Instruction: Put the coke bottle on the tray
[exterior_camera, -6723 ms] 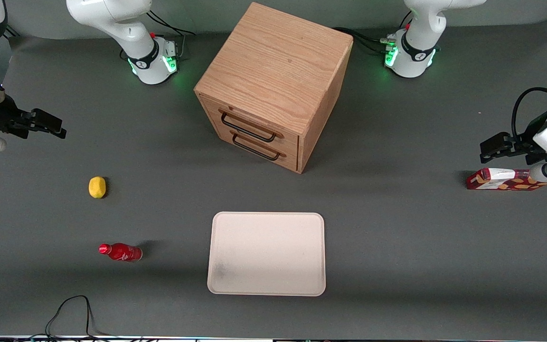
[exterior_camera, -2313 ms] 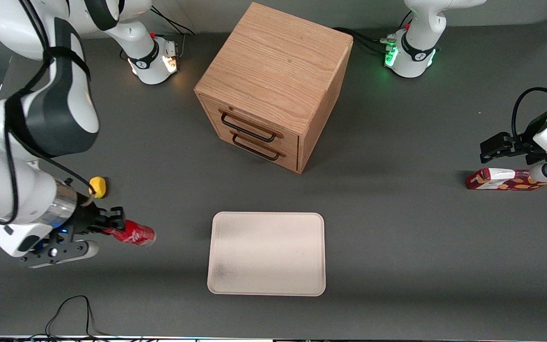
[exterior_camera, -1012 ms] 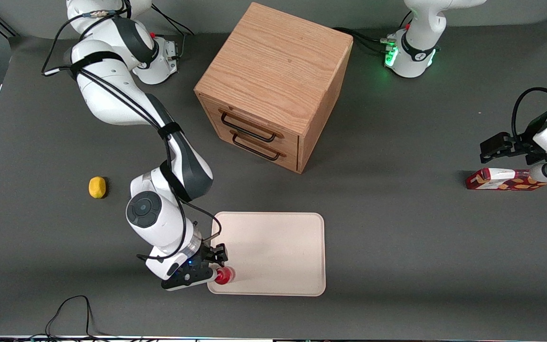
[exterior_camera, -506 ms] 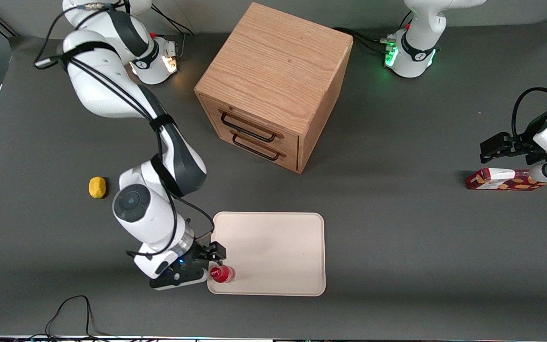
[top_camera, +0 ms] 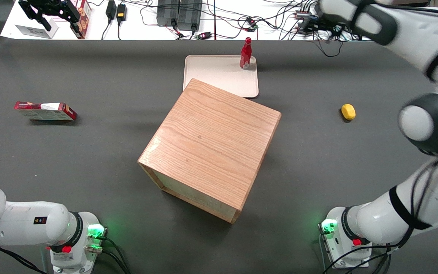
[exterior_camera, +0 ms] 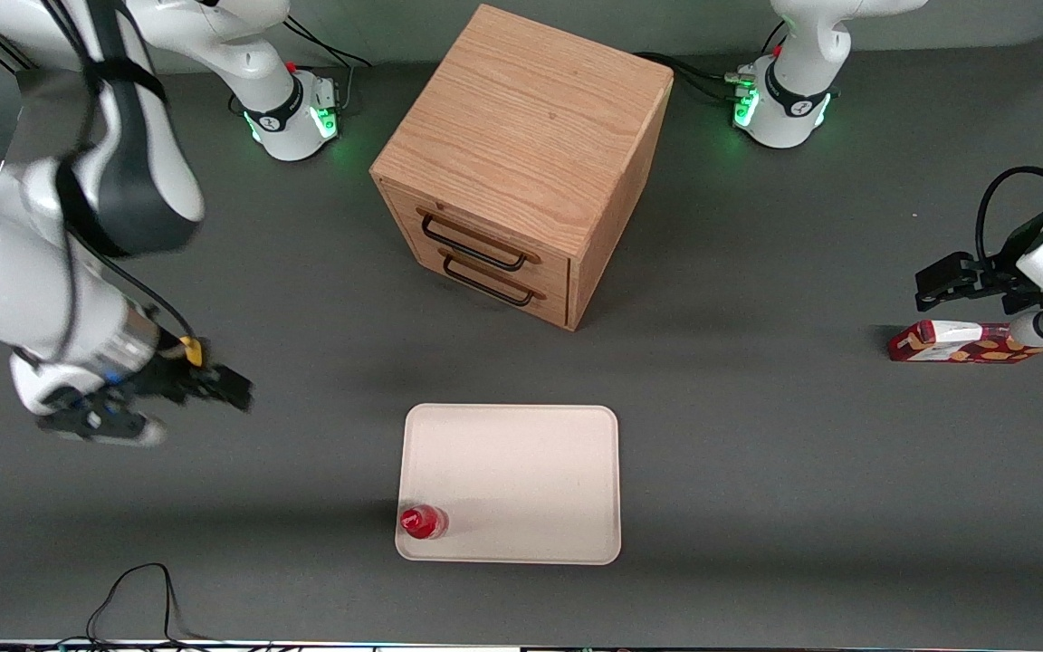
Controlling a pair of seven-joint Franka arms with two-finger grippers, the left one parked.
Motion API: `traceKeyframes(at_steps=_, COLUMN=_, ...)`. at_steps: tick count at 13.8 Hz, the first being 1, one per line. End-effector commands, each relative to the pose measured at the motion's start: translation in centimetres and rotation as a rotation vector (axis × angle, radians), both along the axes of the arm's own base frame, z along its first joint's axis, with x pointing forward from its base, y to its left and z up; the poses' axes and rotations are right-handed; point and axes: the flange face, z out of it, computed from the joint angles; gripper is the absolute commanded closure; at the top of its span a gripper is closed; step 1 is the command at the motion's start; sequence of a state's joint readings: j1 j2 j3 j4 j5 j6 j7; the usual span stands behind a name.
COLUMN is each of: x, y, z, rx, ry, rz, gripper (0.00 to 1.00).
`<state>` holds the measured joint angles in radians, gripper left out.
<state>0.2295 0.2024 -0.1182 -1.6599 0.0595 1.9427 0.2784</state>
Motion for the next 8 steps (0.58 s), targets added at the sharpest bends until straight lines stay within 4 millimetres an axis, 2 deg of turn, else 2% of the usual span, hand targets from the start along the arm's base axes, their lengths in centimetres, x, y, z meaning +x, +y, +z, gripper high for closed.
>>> traceKeyframes(at_steps=1, x=-6.0, y=-2.9, z=3.0, rx=0.026, ry=0.082, rz=-0.021, gripper=0.00)
traceKeyframes(at_steps=3, x=-7.7, y=-4.2, z=5.5, rx=-0.012, ry=0.093, rz=-0.011, gripper=0.00)
traceKeyframes(at_steps=4, x=-8.0, y=-4.3, z=6.4, rx=-0.027, ry=0.101, rz=-0.013, gripper=0.00)
traceKeyframes(at_steps=6, x=-8.3, y=-4.4, z=7.4, rx=-0.034, ry=0.125, rz=-0.008, gripper=0.00)
traceKeyframes(at_steps=8, x=-8.1, y=-4.5, z=7.4, rx=-0.036, ry=0.128, rz=-0.006, gripper=0.00)
